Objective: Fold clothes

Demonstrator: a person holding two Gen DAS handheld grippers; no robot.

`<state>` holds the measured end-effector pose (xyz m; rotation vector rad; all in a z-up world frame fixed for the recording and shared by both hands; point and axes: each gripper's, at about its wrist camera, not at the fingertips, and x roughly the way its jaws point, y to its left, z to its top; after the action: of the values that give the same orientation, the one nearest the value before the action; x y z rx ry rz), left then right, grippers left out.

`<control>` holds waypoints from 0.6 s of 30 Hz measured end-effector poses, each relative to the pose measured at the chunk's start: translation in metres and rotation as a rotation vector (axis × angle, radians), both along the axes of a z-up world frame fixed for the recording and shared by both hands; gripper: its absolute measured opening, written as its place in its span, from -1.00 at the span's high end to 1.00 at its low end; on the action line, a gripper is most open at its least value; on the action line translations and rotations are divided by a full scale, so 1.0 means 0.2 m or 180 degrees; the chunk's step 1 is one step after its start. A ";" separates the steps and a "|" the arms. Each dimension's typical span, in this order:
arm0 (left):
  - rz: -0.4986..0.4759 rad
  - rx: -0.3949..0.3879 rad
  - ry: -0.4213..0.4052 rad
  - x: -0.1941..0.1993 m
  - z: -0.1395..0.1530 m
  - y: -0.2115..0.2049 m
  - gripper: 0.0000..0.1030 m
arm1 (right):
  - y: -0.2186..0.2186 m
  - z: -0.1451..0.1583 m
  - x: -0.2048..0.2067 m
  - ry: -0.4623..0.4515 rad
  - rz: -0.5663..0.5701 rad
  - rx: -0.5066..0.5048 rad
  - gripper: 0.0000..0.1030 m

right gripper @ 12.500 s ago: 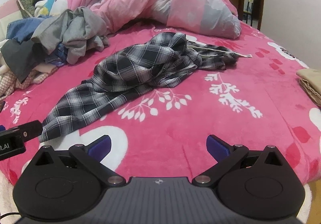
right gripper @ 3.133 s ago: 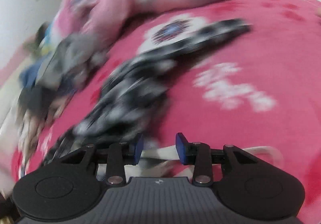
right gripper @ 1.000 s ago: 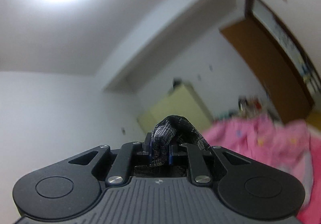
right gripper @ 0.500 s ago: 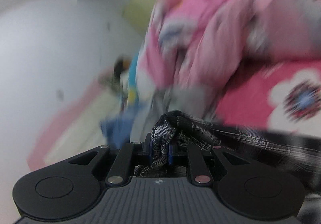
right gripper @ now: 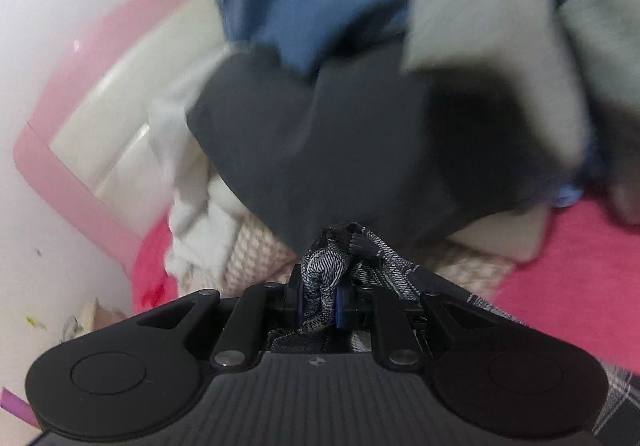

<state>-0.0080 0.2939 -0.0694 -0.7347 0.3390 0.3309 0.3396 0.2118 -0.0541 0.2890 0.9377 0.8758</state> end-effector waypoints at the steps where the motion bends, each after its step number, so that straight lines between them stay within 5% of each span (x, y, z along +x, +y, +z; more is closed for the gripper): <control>1: -0.0014 -0.0044 0.0062 0.01 -0.03 0.02 0.81 | 0.05 -0.06 0.02 0.0039 0.0043 -0.0116 0.67; 4: -0.0056 -0.0175 0.0246 0.03 -0.11 0.08 0.71 | 0.16 -0.25 0.08 0.0242 0.0127 -0.0431 0.57; 6: -0.0089 -0.0265 0.0252 0.02 -0.12 0.11 0.69 | 0.16 -0.28 0.12 0.0402 0.0160 -0.0343 0.43; 7: -0.0104 -0.0306 0.0246 0.01 -0.11 0.12 0.66 | 0.14 -0.27 0.14 0.0501 0.0174 -0.0285 0.34; 8: -0.0102 -0.0359 0.0225 -0.01 -0.11 0.14 0.57 | 0.12 -0.25 0.15 0.0613 0.0189 -0.0228 0.04; 12: 0.0098 -0.0398 0.0147 -0.07 -0.07 0.16 0.17 | -0.09 -0.04 0.12 0.0541 0.0133 -0.0238 -0.35; 18: 0.0452 -0.0079 -0.0053 -0.18 0.11 0.14 -0.10 | -0.78 0.35 -0.04 0.0369 -0.0251 0.0281 -0.35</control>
<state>-0.0440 0.3223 -0.0466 -0.7873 0.2760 0.4553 0.3319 0.0551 0.0163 0.4537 0.9896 0.8358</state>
